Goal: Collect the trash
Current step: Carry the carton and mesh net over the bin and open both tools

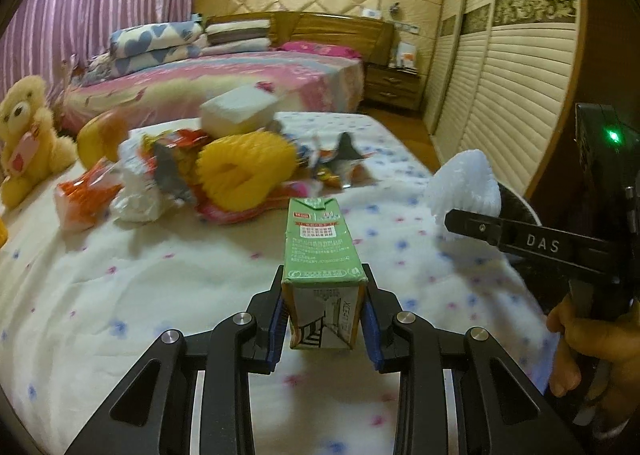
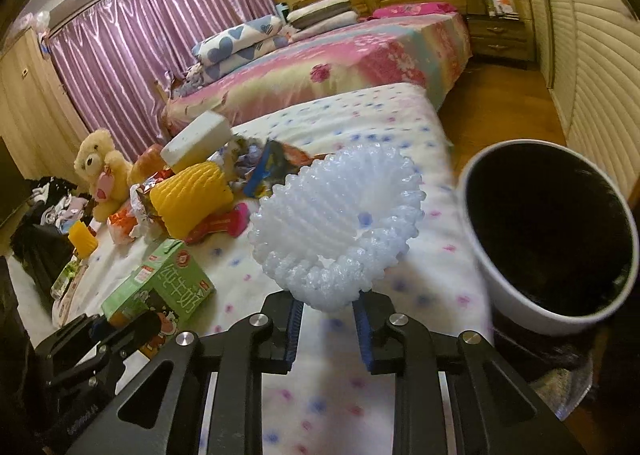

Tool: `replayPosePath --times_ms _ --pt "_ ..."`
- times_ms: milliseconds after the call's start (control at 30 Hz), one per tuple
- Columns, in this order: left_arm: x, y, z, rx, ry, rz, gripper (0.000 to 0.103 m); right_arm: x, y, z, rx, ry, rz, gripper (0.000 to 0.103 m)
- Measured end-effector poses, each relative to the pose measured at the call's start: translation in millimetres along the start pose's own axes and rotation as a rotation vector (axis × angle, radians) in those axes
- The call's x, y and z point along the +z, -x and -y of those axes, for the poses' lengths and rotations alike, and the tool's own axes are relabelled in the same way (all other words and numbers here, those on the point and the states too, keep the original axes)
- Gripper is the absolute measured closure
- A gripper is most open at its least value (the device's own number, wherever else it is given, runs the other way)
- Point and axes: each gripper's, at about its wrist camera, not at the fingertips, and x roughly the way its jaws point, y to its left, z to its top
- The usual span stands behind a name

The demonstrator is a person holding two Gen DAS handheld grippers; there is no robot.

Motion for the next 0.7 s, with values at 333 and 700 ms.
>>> replayPosePath --times_ms 333,700 --pt "7 -7 33 -0.062 -0.069 0.009 0.073 -3 41 42 -0.058 -0.06 0.052 0.08" --pt "21 -24 68 -0.112 -0.135 0.022 0.073 -7 54 76 -0.099 -0.112 0.064 0.08"
